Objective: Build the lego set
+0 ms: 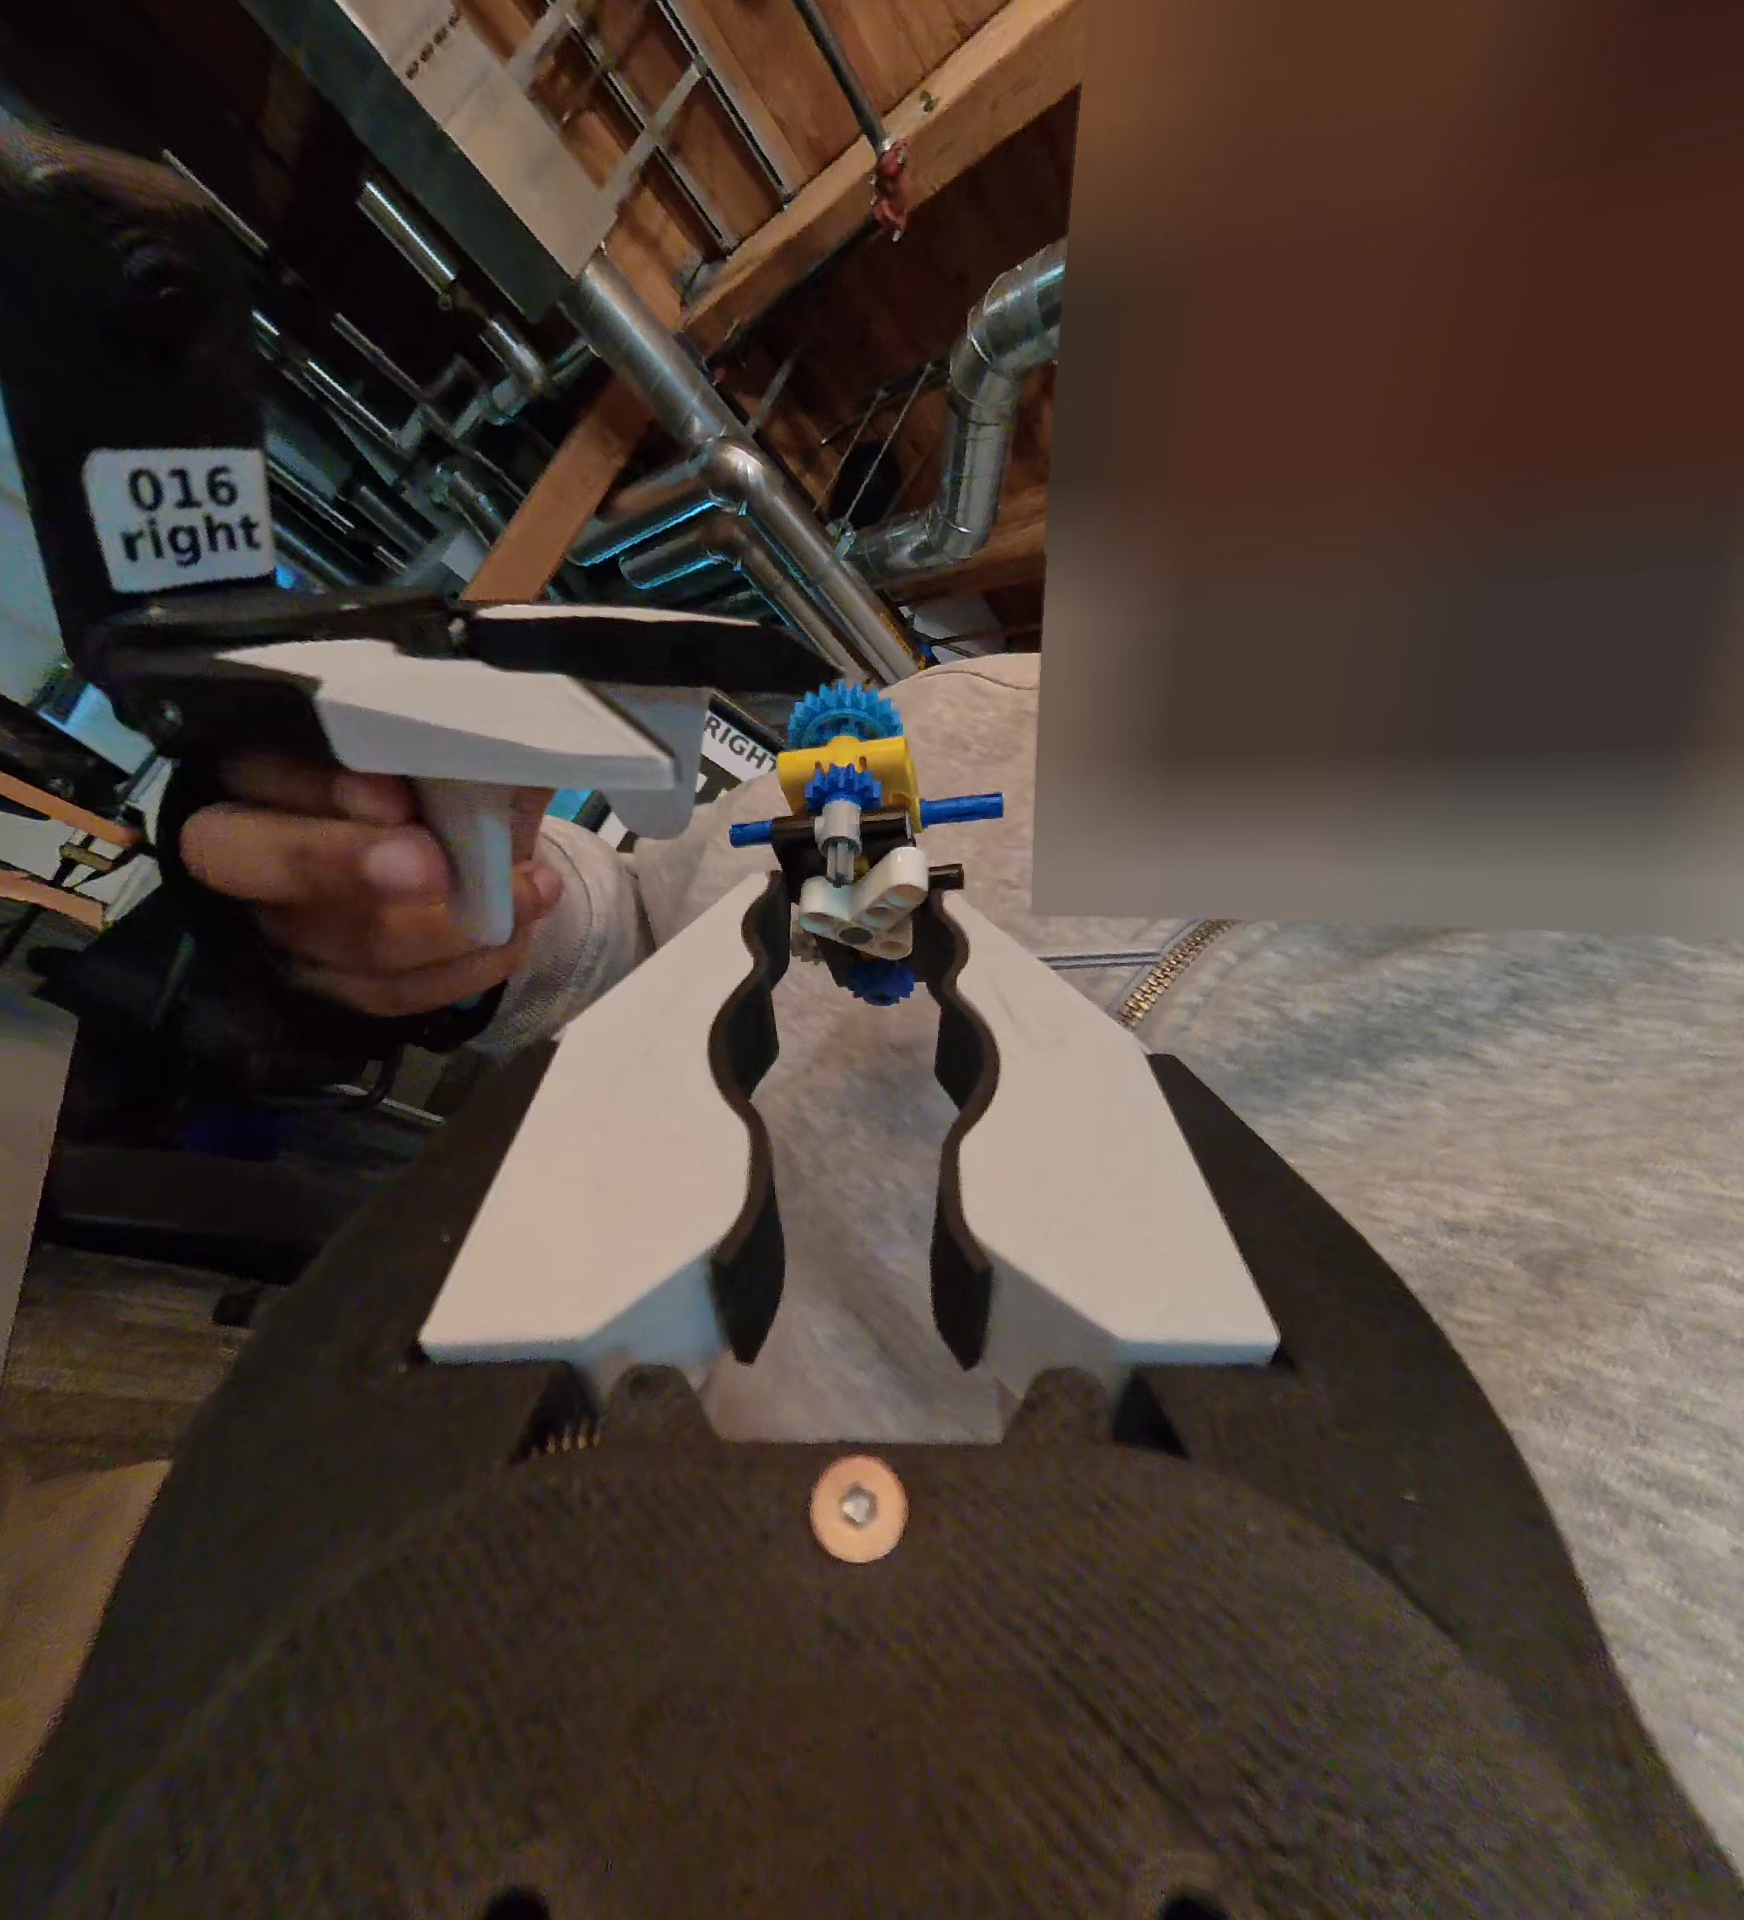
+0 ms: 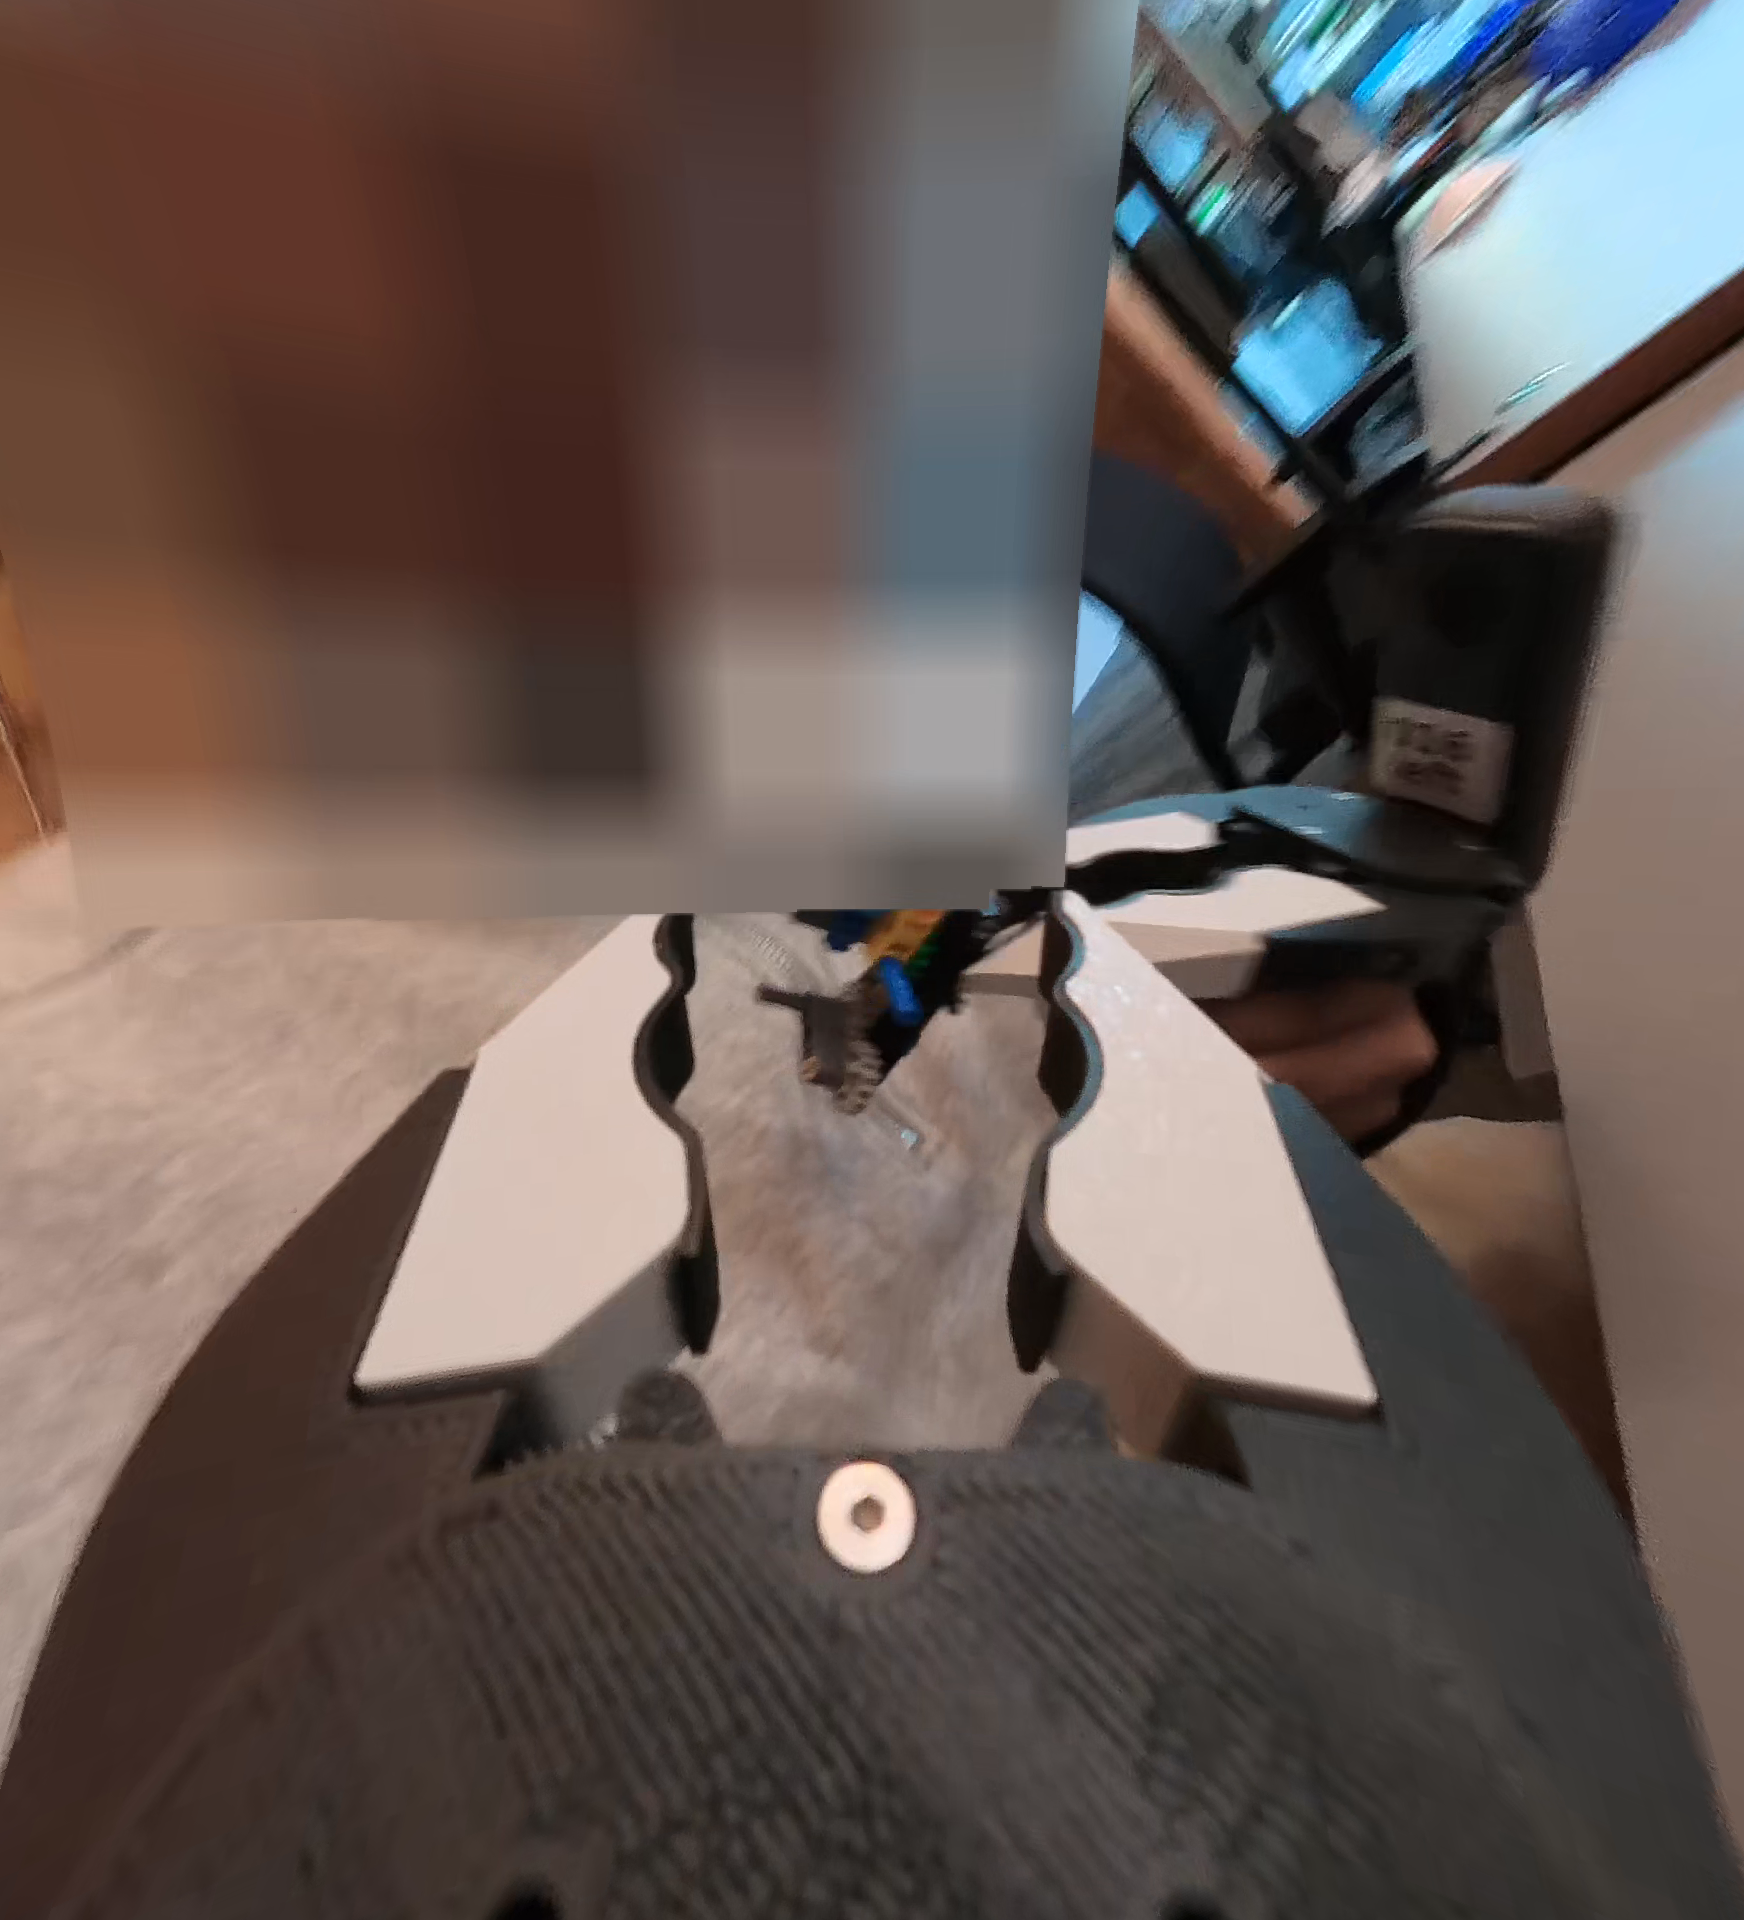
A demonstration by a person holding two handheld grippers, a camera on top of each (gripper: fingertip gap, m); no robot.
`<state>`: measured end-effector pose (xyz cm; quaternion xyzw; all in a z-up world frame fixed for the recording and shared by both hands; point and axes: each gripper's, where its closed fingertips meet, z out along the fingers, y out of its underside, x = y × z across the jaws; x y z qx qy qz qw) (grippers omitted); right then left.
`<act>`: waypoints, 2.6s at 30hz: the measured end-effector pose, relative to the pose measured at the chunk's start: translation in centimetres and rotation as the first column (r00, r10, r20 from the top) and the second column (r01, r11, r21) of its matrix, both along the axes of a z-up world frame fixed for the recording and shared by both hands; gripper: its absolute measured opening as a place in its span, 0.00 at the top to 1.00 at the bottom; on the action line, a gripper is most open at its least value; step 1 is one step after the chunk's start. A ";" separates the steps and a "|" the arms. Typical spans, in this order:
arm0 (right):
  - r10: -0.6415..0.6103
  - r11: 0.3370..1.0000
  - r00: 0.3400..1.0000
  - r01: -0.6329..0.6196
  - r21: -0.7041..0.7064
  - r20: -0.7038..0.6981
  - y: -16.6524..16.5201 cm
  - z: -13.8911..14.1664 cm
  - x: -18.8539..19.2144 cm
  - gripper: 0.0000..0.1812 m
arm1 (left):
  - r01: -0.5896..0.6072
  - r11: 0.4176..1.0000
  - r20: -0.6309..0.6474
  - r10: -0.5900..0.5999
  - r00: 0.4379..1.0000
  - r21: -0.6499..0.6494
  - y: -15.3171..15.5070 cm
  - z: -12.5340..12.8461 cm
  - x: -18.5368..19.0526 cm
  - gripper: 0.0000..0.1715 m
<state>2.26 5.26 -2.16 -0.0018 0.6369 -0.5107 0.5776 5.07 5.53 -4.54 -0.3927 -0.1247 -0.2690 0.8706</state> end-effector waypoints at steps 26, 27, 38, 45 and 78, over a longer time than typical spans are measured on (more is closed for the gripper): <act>0.409 0.910 0.912 -0.405 0.089 -0.030 2.2 -1.8 2.2 0.68 | 0.134 0.990 0.024 -0.133 0.991 -0.049 1.7 -1.3 0.6 0.87; 0.411 0.909 0.911 -0.407 0.093 -0.032 2.2 -1.9 2.2 0.68 | 0.132 0.990 0.025 -0.131 0.991 -0.047 1.7 -1.3 0.6 0.87; 0.392 0.918 0.913 -0.380 0.112 -0.114 2.1 -2.7 2.1 0.81 | 0.131 0.990 0.029 -0.130 0.991 -0.054 1.8 -1.4 0.5 0.88; 0.371 0.928 0.916 -0.362 0.088 -0.150 2.4 -2.4 2.1 0.66 | 0.116 0.992 0.048 -0.114 0.992 -0.040 1.5 -1.5 0.0 0.88; 0.290 0.952 0.885 -0.304 0.018 -0.365 4.8 -4.2 2.6 0.69 | 0.156 0.987 0.070 -0.152 0.986 -0.050 2.5 -2.1 0.0 0.88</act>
